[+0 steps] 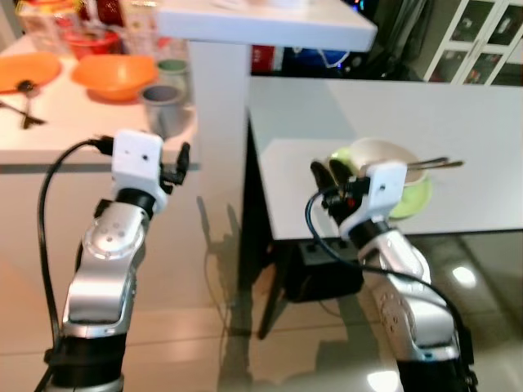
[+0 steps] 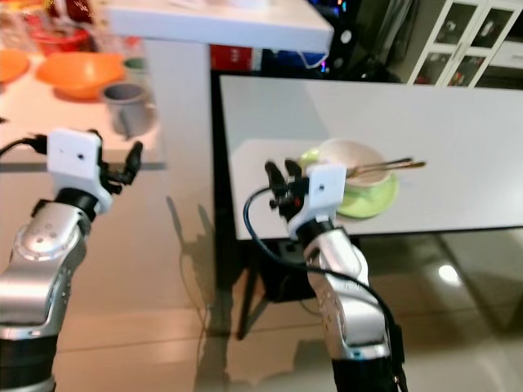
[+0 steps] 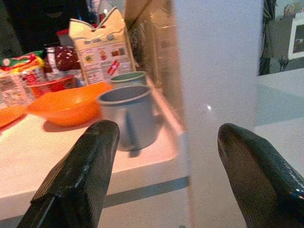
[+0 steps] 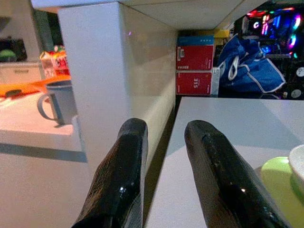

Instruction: Setting the table

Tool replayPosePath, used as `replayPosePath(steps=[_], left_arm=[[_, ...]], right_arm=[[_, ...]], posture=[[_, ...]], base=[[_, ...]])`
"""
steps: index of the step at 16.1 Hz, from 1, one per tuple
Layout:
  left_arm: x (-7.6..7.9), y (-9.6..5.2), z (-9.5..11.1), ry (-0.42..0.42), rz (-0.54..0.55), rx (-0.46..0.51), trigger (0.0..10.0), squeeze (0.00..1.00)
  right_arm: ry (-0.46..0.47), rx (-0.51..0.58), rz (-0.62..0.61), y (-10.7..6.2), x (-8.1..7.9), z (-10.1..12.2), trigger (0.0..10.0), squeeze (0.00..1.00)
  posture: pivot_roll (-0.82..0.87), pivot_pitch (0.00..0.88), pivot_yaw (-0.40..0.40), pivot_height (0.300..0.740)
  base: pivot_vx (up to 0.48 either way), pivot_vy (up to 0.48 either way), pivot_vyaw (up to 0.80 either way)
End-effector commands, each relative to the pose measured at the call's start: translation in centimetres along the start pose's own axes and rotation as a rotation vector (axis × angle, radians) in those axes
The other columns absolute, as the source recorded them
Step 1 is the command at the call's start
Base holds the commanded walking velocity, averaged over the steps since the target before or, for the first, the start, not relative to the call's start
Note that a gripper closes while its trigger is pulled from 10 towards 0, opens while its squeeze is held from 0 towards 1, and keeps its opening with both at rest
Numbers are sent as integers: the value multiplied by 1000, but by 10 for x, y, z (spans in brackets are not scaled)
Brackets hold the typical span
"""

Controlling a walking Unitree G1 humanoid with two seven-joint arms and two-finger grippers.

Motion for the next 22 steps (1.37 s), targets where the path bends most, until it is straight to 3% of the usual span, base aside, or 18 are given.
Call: replayPosePath(steps=[1,2,3,4,5,13,14,15,16,17,22], left_arm=[[11,1,1,-27,-34,-8,10000,0],[11,1,0,-34,-34,-16,10000,0],[13,1,-1,-58,-41,-32,10000,435],[13,1,-2,-80,-48,-40,10000,1000],[12,2,-1,-89,-48,-39,10000,1000],[10,2,2,-58,-36,-31,10000,1000],[9,3,5,-51,-27,-8,10000,965],[9,2,7,-40,-24,-2,10000,584],[9,3,10,-40,-24,16,10000,0],[10,3,11,-31,-26,20,10000,0],[12,6,20,-24,-40,72,10000,0]], right_arm=[[-6,-3,-41,-5,13,-1,10000,0],[-4,-2,-41,-5,13,-1,10000,0],[6,5,-35,-4,12,0,10000,0],[16,14,-31,-3,11,2,10000,753],[21,22,-31,-2,11,4,10000,1000],[34,39,-21,0,10,7,10000,1000],[30,37,-27,0,10,8,10000,1000],[21,32,-34,1,11,8,10000,1000],[-1,23,-40,4,11,8,10000,467],[-11,18,-41,5,11,9,10000,0],[-78,45,-35,14,9,22,10000,0]], posture=[[55,0,-49,740],[56,0,-50,740],[56,0,-51,740],[57,0,-52,740],[58,0,-52,740],[57,0,-53,740],[57,0,-53,740],[56,0,-53,740],[56,0,-55,740],[56,0,-55,740],[56,0,-60,740]], base=[[0,480,0],[0,480,0],[0,480,0],[0,480,0],[0,480,0],[0,477,0],[0,0,0],[0,0,0],[0,0,0],[0,0,0],[125,0,0]])
Point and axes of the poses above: a point about 5 cm out from each wrist's last joint towards the gripper, its own y axis pointing out of the wrist towards the gripper, its own z axis along the axis of the wrist's last joint, x = y × z, the point moved 5 cm from there along y, pointing out of the wrist towards the gripper, and after that the axes turned 7 degrees about y, right-handed, at the moved point
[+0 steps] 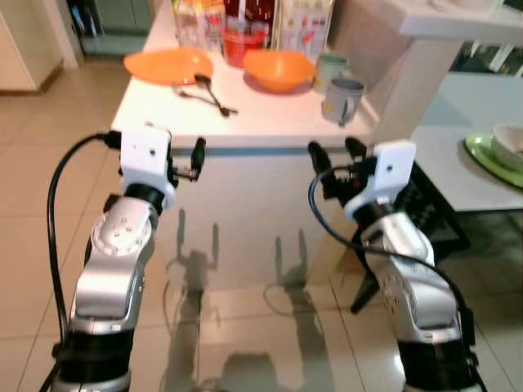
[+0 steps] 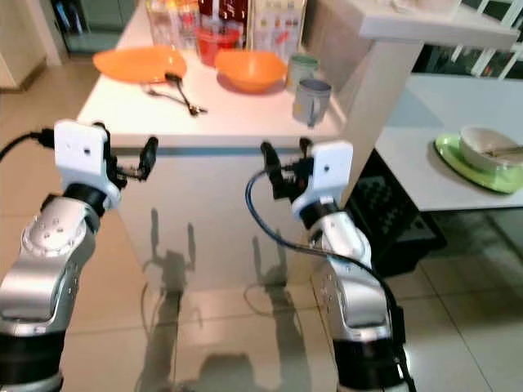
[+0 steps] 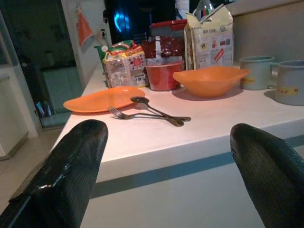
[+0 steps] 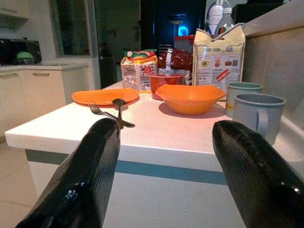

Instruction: Setting the table

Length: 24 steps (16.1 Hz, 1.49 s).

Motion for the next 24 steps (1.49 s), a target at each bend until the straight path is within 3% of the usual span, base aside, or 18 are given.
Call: replayPosePath(steps=[1,4,12,16,19,24], left_arm=[[4,3,7,5,-15,26,10000,0],[4,3,8,5,-17,32,10000,0],[10,4,8,18,-44,43,10000,0],[14,4,9,24,-66,48,10000,0],[26,-1,11,11,-134,75,10000,0],[27,-3,11,11,-148,91,10000,0]], right_arm=[[-22,1,-27,3,6,4,10000,0],[-22,7,-42,4,9,7,10000,0],[-9,22,-89,8,22,14,10000,0],[9,26,-101,6,26,15,10000,0],[0,50,-146,-16,31,10,10000,0],[-27,108,-177,-34,34,14,10000,0]], posture=[[57,0,-61,740],[58,0,-64,740],[55,0,-66,740],[56,0,-67,740],[53,0,-65,740],[51,0,-61,740]], base=[[431,0,544],[464,0,715],[480,0,0],[480,0,-705],[259,0,0],[0,0,0]])
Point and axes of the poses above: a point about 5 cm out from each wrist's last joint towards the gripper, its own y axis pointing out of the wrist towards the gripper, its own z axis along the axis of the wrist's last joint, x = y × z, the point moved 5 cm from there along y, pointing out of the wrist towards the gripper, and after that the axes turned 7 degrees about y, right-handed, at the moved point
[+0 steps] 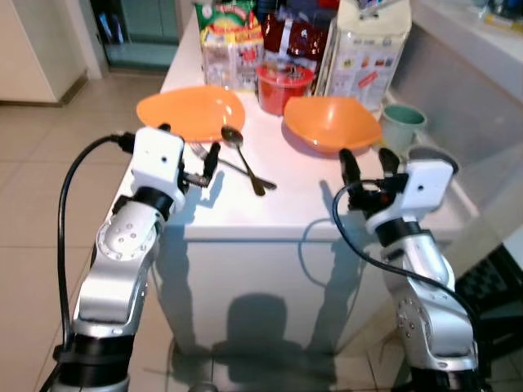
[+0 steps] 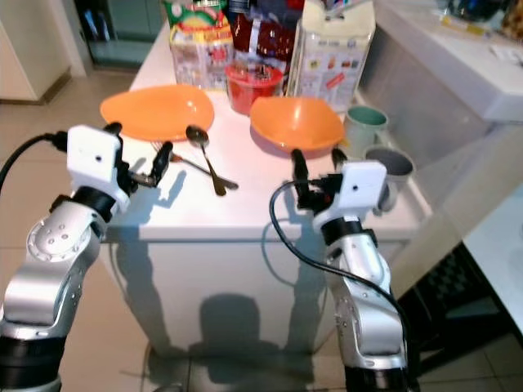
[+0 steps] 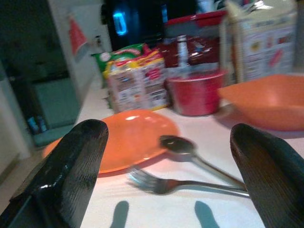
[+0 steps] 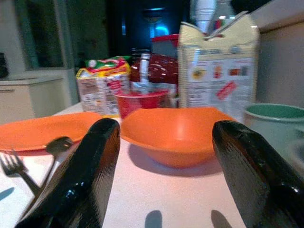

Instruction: Setting the table

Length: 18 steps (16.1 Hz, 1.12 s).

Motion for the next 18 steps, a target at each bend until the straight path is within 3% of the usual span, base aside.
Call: replayPosePath(steps=[1,2,3,4,6,10,11,13,16,17,18], left_arm=[[7,0,8,1,-40,37,10000,0],[10,-2,10,-1,-63,52,10000,0],[16,-4,14,-4,-107,74,10000,0],[20,-5,15,-10,-136,81,10000,0],[27,-9,16,-9,-194,88,10000,0],[41,-14,19,-30,-287,101,10000,0],[58,-23,18,-30,-413,97,10000,0],[69,-30,15,-32,-483,79,10000,0],[69,-29,16,-31,-490,80,10000,0],[69,-30,16,-29,-491,81,10000,0],[68,-31,16,-29,-494,80,10000,0]], right_arm=[[-25,59,-26,-4,6,14,10000,0],[-30,74,-32,-6,7,16,10000,0],[-64,94,-61,-9,13,19,10000,612],[-82,77,-105,-10,20,16,10000,1000],[-114,-16,-195,-11,41,1,10000,1000],[-151,-44,-248,-11,59,-1,10000,1000],[-177,-79,-276,-9,69,-5,10000,1000],[-156,-128,-264,-1,75,-15,10000,1000],[-129,-179,-225,12,78,-23,10000,984],[-140,-185,-242,15,82,-23,10000,302],[-138,-185,-263,17,85,-22,10000,0]], posture=[[52,0,-61,740],[52,0,-60,740],[52,0,-62,740],[52,0,-62,740],[52,0,-62,740],[51,0,-64,740],[50,0,-61,740],[46,0,-55,740],[53,0,-62,740],[54,0,-64,740],[54,0,-65,740]], base=[[0,0,0],[0,0,0],[0,0,0],[0,0,0],[0,0,0],[0,0,0],[0,0,0],[0,0,0],[0,0,0],[0,0,0],[0,0,0]])
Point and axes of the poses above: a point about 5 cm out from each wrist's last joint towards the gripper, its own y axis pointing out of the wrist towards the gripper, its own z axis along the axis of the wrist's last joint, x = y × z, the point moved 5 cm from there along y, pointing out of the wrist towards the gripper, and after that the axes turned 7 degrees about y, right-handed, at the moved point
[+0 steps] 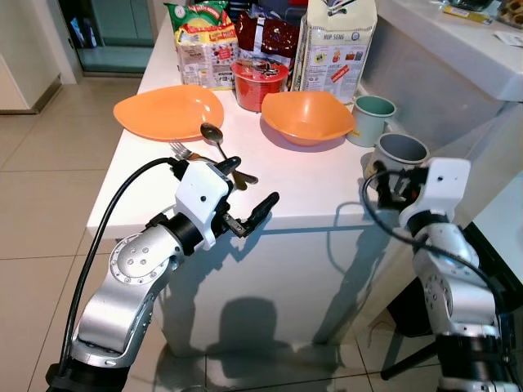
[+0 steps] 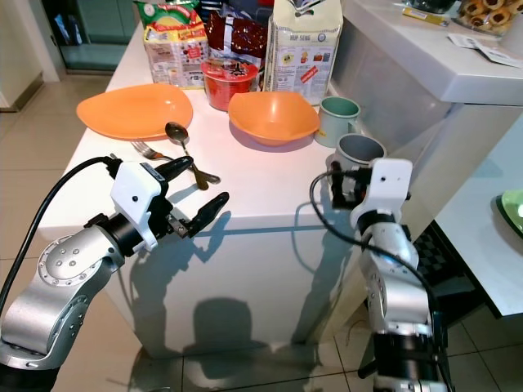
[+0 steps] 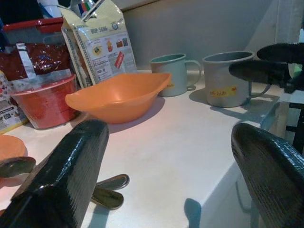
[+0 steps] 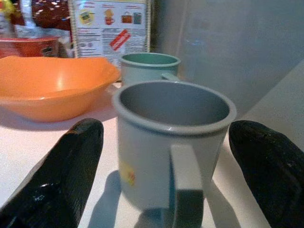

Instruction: Setting the table

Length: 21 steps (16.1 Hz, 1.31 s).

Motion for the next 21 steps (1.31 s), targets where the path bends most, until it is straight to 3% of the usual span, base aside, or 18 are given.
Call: replayPosePath(steps=[1,4,6,7,8,21], left_arm=[[4,0,5,7,-26,11,10000,0],[8,0,5,-13,-57,8,10000,0],[11,-1,6,-25,-73,10,10000,0],[10,-1,6,-25,-72,10,10000,0],[10,-1,6,-26,-72,10,10000,0],[11,0,6,-29,-73,4,10000,0]], right_arm=[[8,-23,-28,1,7,-3,10000,0],[28,-34,-31,0,9,-6,10000,0],[39,-42,-39,-2,9,-9,3451,0],[43,-43,-40,-3,8,-10,2392,0],[43,-46,-42,-3,7,-11,0,0],[78,-62,-49,-3,11,-16,0,0]], posture=[[54,0,-65,740],[49,0,-59,740],[48,0,-58,740],[48,0,-58,740],[49,0,-60,740],[48,0,-60,740]], base=[[0,0,0],[0,0,0],[0,0,0],[0,0,0],[0,0,0],[0,0,0]])
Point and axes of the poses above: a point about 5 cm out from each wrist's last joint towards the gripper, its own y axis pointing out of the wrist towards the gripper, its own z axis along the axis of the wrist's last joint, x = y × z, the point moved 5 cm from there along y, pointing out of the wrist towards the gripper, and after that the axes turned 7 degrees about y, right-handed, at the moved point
